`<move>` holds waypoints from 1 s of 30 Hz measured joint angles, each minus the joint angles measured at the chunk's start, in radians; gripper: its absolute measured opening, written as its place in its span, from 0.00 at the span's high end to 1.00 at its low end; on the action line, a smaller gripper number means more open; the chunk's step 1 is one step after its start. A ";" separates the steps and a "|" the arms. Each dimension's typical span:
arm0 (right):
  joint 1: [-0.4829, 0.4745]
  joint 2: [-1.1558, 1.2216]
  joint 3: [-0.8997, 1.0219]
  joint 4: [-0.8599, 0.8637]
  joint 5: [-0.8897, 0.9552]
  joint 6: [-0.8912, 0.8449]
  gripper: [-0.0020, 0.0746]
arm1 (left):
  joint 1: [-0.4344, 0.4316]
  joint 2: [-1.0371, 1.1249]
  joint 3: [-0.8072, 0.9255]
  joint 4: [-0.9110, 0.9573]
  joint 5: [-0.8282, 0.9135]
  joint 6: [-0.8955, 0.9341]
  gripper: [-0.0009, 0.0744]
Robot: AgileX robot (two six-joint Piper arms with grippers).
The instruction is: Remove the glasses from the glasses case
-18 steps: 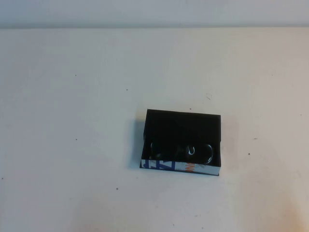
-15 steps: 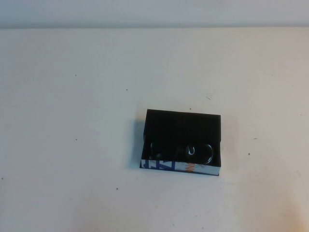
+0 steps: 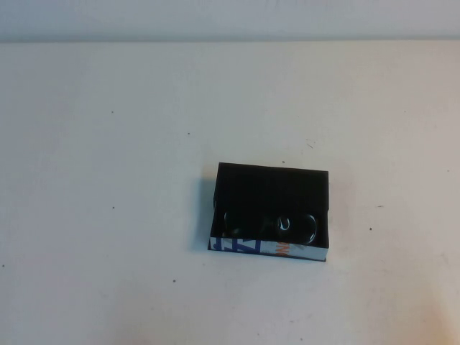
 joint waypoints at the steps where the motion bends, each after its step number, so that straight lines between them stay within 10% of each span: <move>1: 0.000 0.000 0.000 0.000 0.000 0.000 1.00 | 0.000 0.000 0.000 0.000 0.000 0.000 1.00; 17: 0.000 0.000 0.000 0.069 -0.005 0.000 1.00 | 0.000 0.000 0.000 0.000 0.000 0.000 1.00; 30: 0.000 0.000 0.000 0.967 -0.144 0.006 1.00 | 0.000 0.000 0.000 0.000 0.000 0.000 1.00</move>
